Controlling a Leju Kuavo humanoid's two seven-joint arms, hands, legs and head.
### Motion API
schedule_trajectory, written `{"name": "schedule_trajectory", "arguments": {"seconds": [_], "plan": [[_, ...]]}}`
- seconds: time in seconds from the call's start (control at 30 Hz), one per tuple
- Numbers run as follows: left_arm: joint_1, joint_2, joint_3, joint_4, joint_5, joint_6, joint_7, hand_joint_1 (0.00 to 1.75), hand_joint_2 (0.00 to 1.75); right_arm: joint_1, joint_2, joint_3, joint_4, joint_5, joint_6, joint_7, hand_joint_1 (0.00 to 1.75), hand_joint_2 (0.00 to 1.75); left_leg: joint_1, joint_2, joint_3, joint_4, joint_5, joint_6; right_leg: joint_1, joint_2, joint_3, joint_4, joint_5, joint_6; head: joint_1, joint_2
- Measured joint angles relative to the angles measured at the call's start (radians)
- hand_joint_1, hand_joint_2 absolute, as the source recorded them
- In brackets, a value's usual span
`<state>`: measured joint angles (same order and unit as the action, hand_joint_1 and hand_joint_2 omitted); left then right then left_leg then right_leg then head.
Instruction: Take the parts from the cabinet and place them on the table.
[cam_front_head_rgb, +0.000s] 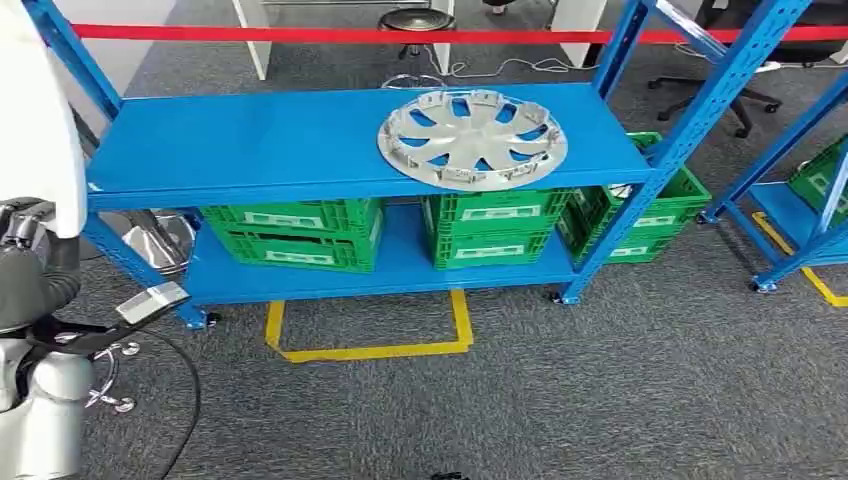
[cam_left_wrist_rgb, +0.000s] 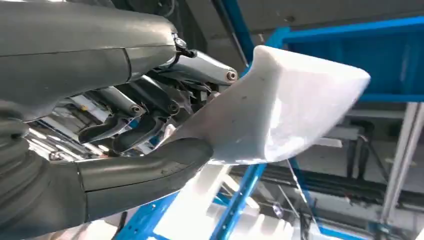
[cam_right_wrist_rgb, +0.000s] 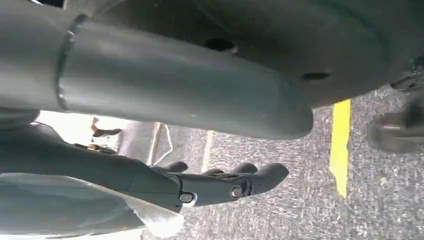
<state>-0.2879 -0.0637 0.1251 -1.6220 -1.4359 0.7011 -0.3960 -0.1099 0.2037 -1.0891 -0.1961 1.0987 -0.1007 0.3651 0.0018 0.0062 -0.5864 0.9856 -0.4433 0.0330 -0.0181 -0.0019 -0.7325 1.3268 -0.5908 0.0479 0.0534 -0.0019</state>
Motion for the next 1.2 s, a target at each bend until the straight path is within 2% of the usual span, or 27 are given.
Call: {"name": "schedule_trajectory", "arguments": {"seconds": [0.03, 0.07, 0.1, 0.17, 0.2, 0.27, 0.3, 0.33, 0.37, 0.43, 0.47, 0.53, 0.6, 0.63, 0.67, 0.8, 0.83, 0.87, 0.9, 0.93, 0.97, 1.0, 1.03, 1.1, 1.13, 1.17, 1.2], "plan": [[0.000, 0.001, 0.000, 0.003, 0.000, 0.000, 0.000, 1.75, 1.75, 0.000, 0.000, 0.000, 0.000, 0.000, 0.000, 0.000, 0.00, 0.00, -0.002, 0.000, -0.016, 0.001, 0.012, -0.001, 0.000, 0.000, 0.029, -0.016, 0.038, -0.004, 0.000, 0.000], [0.000, 0.001, -0.001, 0.005, 0.000, 0.000, 0.000, 1.75, 1.75, -0.001, 0.000, 0.000, 0.000, 0.000, -0.003, 0.000, 0.00, 0.00, -0.005, 0.000, -0.030, 0.001, 0.023, -0.003, 0.003, 0.000, 0.079, -0.068, 0.075, -0.011, 0.000, 0.000], [0.000, 0.002, -0.001, 0.006, 0.000, 0.000, 0.001, 1.75, 1.75, -0.003, 0.000, 0.000, 0.000, 0.001, -0.003, -0.001, 0.00, 0.00, -0.006, 0.000, -0.040, 0.001, 0.035, -0.005, 0.006, 0.001, 0.146, -0.154, 0.089, -0.020, 0.000, 0.000], [-0.001, 0.003, -0.001, 0.006, 0.003, 0.000, 0.004, 1.75, 1.75, -0.006, 0.000, 0.000, 0.000, 0.003, -0.006, -0.004, 0.00, 0.00, -0.012, -0.001, -0.053, 0.007, 0.051, -0.013, 0.016, 0.003, 0.291, -0.349, 0.040, -0.034, 0.002, 0.000], [0.000, 0.005, -0.001, 0.006, 0.008, 0.000, 0.006, 1.75, 1.75, -0.009, 0.002, 0.000, 0.000, 0.005, -0.006, -0.006, 0.00, 0.00, -0.012, 0.001, -0.057, 0.007, 0.063, -0.019, 0.012, 0.003, 0.303, -0.379, 0.024, -0.029, -0.002, 0.000], [0.001, 0.009, 0.000, 0.008, 0.015, 0.000, 0.006, 1.75, 1.75, -0.008, 0.007, 0.000, 0.000, 0.008, -0.008, -0.010, 0.00, 0.00, -0.007, 0.001, -0.059, -0.001, 0.085, -0.030, 0.019, 0.005, 0.279, -0.369, 0.036, -0.036, 0.000, 0.000], [0.004, 0.014, 0.000, 0.009, 0.021, 0.000, 0.005, 1.75, 1.75, -0.007, 0.012, 0.000, 0.001, 0.010, -0.010, -0.010, 0.00, 0.00, -0.007, -0.001, -0.065, 0.001, 0.083, -0.037, 0.011, -0.001, 0.272, -0.375, 0.053, -0.048, 0.001, 0.000], [0.007, 0.017, 0.001, 0.009, 0.026, 0.000, -0.001, 1.75, 1.75, -0.008, 0.013, 0.000, 0.001, 0.013, -0.013, -0.010, 0.00, 0.00, -0.004, -0.003, -0.071, 0.017, 0.041, -0.045, 0.012, -0.005, 0.263, -0.375, 0.062, -0.057, -0.001, 0.000], [0.009, 0.020, 0.003, 0.010, 0.034, 0.000, -0.012, 1.75, 1.75, -0.008, 0.016, 0.000, 0.001, 0.014, -0.016, -0.011, 0.00, 0.00, -0.002, -0.003, -0.082, 0.064, -0.023, -0.050, 0.013, -0.008, 0.250, -0.375, 0.072, -0.065, -0.002, 0.000], [0.014, 0.024, 0.013, 0.012, 0.045, 0.000, -0.031, 1.75, 1.75, -0.009, 0.021, 0.000, 0.001, 0.017, -0.020, -0.012, 0.00, 0.00, 0.002, -0.003, -0.115, 0.225, -0.142, -0.061, 0.015, -0.009, 0.230, -0.373, 0.099, -0.070, -0.004, 0.000], [0.018, 0.025, 0.021, 0.013, 0.053, 0.000, -0.044, 1.75, 1.75, -0.009, 0.024, 0.000, 0.001, 0.017, -0.022, -0.012, 0.00, 0.00, 0.003, -0.003, -0.123, 0.293, -0.161, -0.063, 0.016, -0.009, 0.211, -0.370, 0.113, -0.070, -0.004, 0.000], [0.024, 0.025, 0.035, 0.016, 0.060, 0.000, -0.060, 1.75, 1.75, -0.009, 0.027, 0.000, 0.001, 0.018, -0.023, -0.012, 0.00, 0.00, 0.003, -0.003, -0.091, 0.311, -0.109, -0.064, 0.016, -0.009, 0.171, -0.359, 0.134, -0.065, -0.005, 0.000], [0.025, 0.025, 0.045, 0.017, 0.065, 0.000, -0.080, 1.75, 1.75, -0.010, 0.032, 0.000, 0.001, 0.018, -0.023, -0.009, 0.00, 0.00, 0.003, -0.003, 0.009, 0.176, -0.049, -0.059, 0.016, -0.010, 0.136, -0.340, 0.146, -0.059, -0.005, 0.000], [0.025, 0.024, 0.052, 0.017, 0.067, 0.000, -0.088, 1.75, 1.75, -0.011, 0.034, 0.000, 0.001, 0.018, -0.024, -0.009, 0.00, 0.00, 0.003, -0.003, 0.072, 0.086, -0.052, -0.055, 0.016, -0.010, 0.125, -0.331, 0.151, -0.055, -0.005, 0.000], [0.024, 0.024, 0.057, 0.017, 0.068, 0.000, -0.093, 1.75, 1.75, -0.013, 0.035, 0.000, 0.001, 0.018, -0.024, -0.008, 0.00, 0.00, -0.001, -0.003, 0.119, 0.007, -0.085, -0.048, 0.022, -0.008, 0.112, -0.320, 0.156, -0.050, -0.006, 0.000], [0.027, 0.021, 0.076, 0.020, 0.073, 0.001, -0.111, 1.75, 1.75, -0.012, 0.040, 0.000, 0.001, 0.018, -0.027, -0.006, 0.00, 0.00, -0.004, -0.002, 0.088, -0.003, -0.063, -0.018, 0.021, -0.007, 0.097, -0.327, 0.196, -0.026, -0.005, 0.000], [0.025, 0.014, 0.079, 0.022, 0.076, 0.000, -0.119, 1.75, 1.75, -0.013, 0.040, 0.000, 0.001, 0.018, -0.027, -0.005, 0.00, 0.00, 0.000, 0.003, 0.079, -0.005, -0.049, -0.011, 0.017, -0.001, 0.087, -0.315, 0.166, -0.023, -0.009, 0.000], [0.024, 0.011, 0.083, 0.023, 0.078, 0.000, -0.125, 1.75, 1.75, -0.013, 0.041, 0.000, 0.001, 0.019, -0.029, -0.003, 0.00, 0.00, 0.002, 0.002, 0.060, -0.005, -0.035, -0.001, 0.016, -0.001, 0.065, -0.274, 0.100, -0.018, -0.003, 0.000], [0.026, 0.009, 0.088, 0.026, 0.081, 0.000, -0.129, 1.75, 1.75, -0.013, 0.042, 0.000, 0.001, 0.019, -0.029, -0.003, 0.00, 0.00, 0.002, 0.002, 0.043, -0.005, -0.022, 0.000, 0.014, -0.001, 0.048, -0.207, 0.032, -0.013, 0.000, 0.000], [0.026, 0.006, 0.092, 0.027, 0.082, 0.000, -0.132, 1.75, 1.75, -0.013, 0.042, 0.001, 0.001, 0.019, -0.030, -0.003, 0.00, 0.00, 0.001, 0.002, 0.028, -0.004, -0.009, 0.001, 0.014, -0.001, 0.034, -0.135, -0.014, -0.010, -0.002, 0.000], [0.027, 0.003, 0.096, 0.030, 0.082, 0.000, -0.134, 1.75, 1.75, -0.014, 0.042, 0.000, 0.001, 0.019, -0.031, -0.003, 0.00, 0.00, 0.001, 0.002, 0.008, -0.002, 0.006, 0.000, 0.014, -0.001, 0.020, -0.056, -0.045, -0.007, 0.000, 0.000], [0.029, 0.002, 0.097, 0.031, 0.083, 0.000, -0.134, 1.75, 1.75, -0.015, 0.042, 0.000, 0.001, 0.019, -0.031, -0.003, 0.00, 0.00, 0.001, 0.002, -0.009, -0.001, 0.019, -0.002, 0.014, -0.001, 0.020, -0.014, -0.038, -0.007, 0.000, 0.000], [0.030, 0.000, 0.101, 0.034, 0.083, 0.000, -0.135, 1.75, 1.75, -0.015, 0.042, 0.000, 0.001, 0.019, -0.031, -0.003, 0.00, 0.00, 0.001, 0.002, -0.027, 0.000, 0.031, -0.004, 0.014, -0.001, 0.040, -0.012, -0.004, -0.007, 0.000, 0.000], [0.031, -0.002, 0.104, 0.036, 0.084, 0.000, -0.136, 1.75, 1.75, -0.016, 0.042, 0.001, 0.001, 0.019, -0.031, -0.003, 0.00, 0.00, 0.001, 0.002, -0.056, 0.002, 0.057, -0.009, 0.014, -0.001, 0.135, -0.118, 0.074, -0.014, 0.000, 0.000], [0.030, -0.002, 0.106, 0.036, 0.085, 0.000, -0.137, 1.75, 1.75, -0.019, 0.042, 0.001, 0.001, 0.019, -0.031, -0.003, 0.00, 0.00, 0.000, 0.001, -0.067, 0.004, 0.067, -0.012, 0.015, 0.001, 0.198, -0.201, 0.075, -0.018, 0.000, 0.000], [0.031, -0.002, 0.108, 0.036, 0.085, 0.001, -0.138, 1.75, 1.75, -0.022, 0.042, 0.002, 0.001, 0.019, -0.032, -0.003, 0.00, 0.00, -0.004, 0.000, -0.076, 0.006, 0.077, -0.019, 0.018, 0.002, 0.285, -0.313, 0.039, -0.022, 0.001, 0.000], [0.030, -0.002, 0.110, 0.036, 0.087, 0.001, -0.138, 1.75, 1.75, -0.025, 0.042, 0.002, 0.001, 0.019, -0.032, -0.003, 0.00, 0.00, -0.005, 0.002, -0.081, 0.008, 0.089, -0.023, 0.018, 0.004, 0.324, -0.386, 0.014, -0.027, -0.001, 0.000]]}}
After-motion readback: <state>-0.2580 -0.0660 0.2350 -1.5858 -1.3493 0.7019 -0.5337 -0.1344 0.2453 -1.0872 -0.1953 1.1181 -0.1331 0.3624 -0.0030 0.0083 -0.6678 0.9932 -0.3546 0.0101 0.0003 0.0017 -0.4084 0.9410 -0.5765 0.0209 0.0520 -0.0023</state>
